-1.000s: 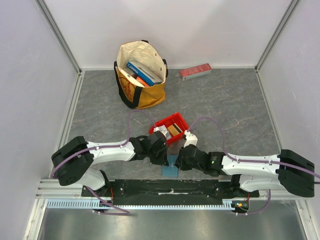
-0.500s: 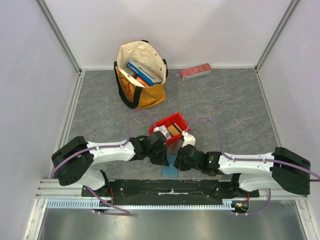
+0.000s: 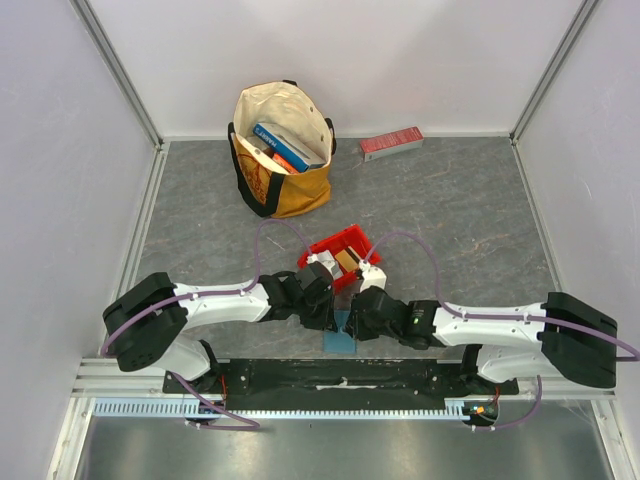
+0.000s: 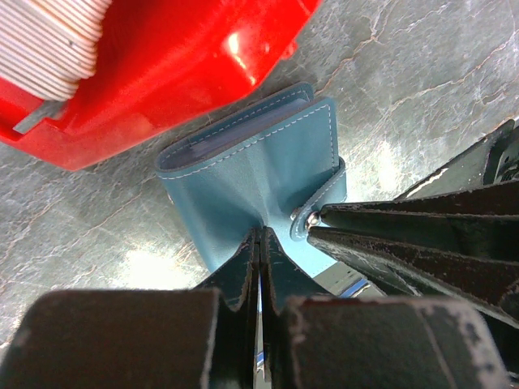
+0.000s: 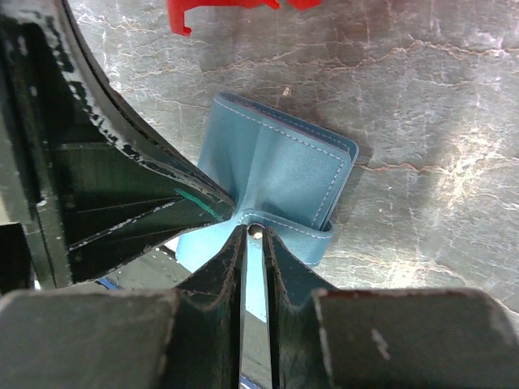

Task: Put the credit cards into the card holder
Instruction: Close the card holder at the corner of the board.

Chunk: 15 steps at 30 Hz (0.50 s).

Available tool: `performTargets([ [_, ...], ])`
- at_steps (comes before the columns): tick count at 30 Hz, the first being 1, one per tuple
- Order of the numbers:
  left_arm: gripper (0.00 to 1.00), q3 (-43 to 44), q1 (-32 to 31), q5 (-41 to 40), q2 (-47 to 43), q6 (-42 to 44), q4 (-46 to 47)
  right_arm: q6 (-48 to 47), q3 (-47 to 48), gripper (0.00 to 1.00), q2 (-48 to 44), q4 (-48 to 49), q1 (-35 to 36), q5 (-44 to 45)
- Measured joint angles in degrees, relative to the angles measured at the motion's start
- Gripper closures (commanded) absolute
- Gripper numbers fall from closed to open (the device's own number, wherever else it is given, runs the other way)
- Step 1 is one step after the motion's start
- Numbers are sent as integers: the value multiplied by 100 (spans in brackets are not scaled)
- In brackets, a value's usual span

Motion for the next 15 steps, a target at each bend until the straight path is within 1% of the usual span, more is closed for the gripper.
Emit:
performTargets([
  [7, 98, 0, 0, 0, 0, 0, 0, -118, 92, 80, -116, -153, 0, 2],
  [15, 98, 0, 0, 0, 0, 0, 0, -157, 142, 80, 175, -138, -2, -37],
])
